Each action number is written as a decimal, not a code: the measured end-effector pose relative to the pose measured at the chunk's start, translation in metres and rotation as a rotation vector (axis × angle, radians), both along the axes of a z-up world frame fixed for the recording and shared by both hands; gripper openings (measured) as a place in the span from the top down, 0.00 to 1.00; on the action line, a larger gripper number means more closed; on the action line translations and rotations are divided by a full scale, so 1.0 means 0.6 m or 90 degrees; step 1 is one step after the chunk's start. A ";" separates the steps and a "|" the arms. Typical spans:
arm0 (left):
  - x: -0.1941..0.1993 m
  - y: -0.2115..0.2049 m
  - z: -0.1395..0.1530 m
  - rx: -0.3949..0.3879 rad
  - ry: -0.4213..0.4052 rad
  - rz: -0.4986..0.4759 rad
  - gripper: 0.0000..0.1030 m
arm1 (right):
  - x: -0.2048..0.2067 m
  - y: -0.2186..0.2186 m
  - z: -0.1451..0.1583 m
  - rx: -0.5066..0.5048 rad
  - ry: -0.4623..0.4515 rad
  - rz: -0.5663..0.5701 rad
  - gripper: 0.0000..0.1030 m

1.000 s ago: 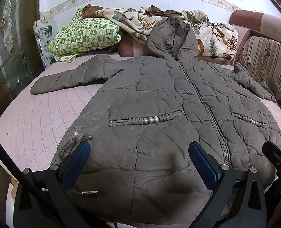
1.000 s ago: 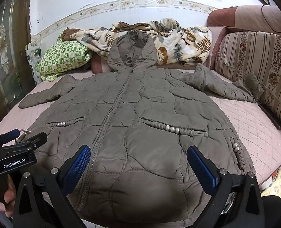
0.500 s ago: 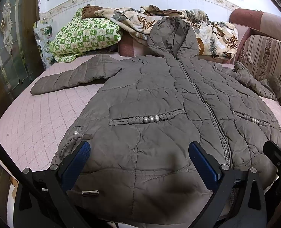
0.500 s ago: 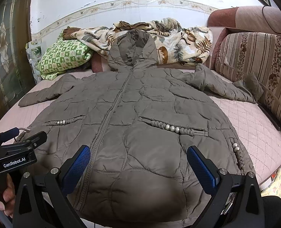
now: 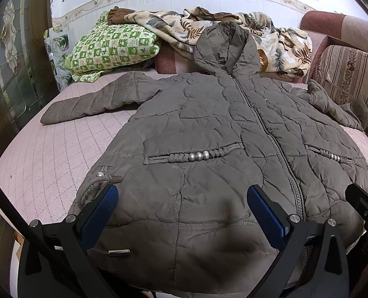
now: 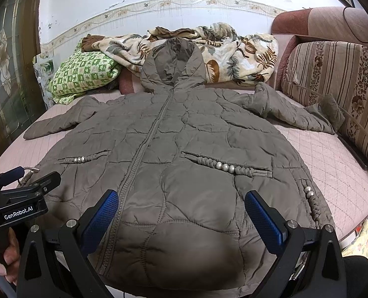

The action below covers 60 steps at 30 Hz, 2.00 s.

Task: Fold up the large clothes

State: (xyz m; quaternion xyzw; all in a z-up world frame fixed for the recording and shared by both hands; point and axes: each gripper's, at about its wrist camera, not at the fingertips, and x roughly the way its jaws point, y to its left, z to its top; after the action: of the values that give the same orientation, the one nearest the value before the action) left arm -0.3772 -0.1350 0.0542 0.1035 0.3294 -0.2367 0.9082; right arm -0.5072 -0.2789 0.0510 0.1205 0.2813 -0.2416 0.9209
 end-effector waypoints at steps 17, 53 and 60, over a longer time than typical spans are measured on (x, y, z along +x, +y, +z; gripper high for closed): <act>0.159 -0.095 0.166 -0.049 -0.074 -0.012 0.00 | -0.092 -0.213 0.114 0.102 -0.094 -0.105 0.00; 0.212 -0.187 0.044 0.012 -0.051 -0.062 0.00 | -0.109 -0.830 0.006 0.156 -0.019 -0.426 0.86; 0.207 -0.168 0.054 -0.007 -0.061 -0.053 0.00 | -0.118 -0.779 0.122 0.106 -0.059 -0.403 0.87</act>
State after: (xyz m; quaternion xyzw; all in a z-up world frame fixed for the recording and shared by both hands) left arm -0.2527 -0.2359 0.0865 0.1232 0.2798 -0.2706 0.9129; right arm -0.5780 -0.7465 0.1244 0.2876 0.2062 -0.4860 0.7991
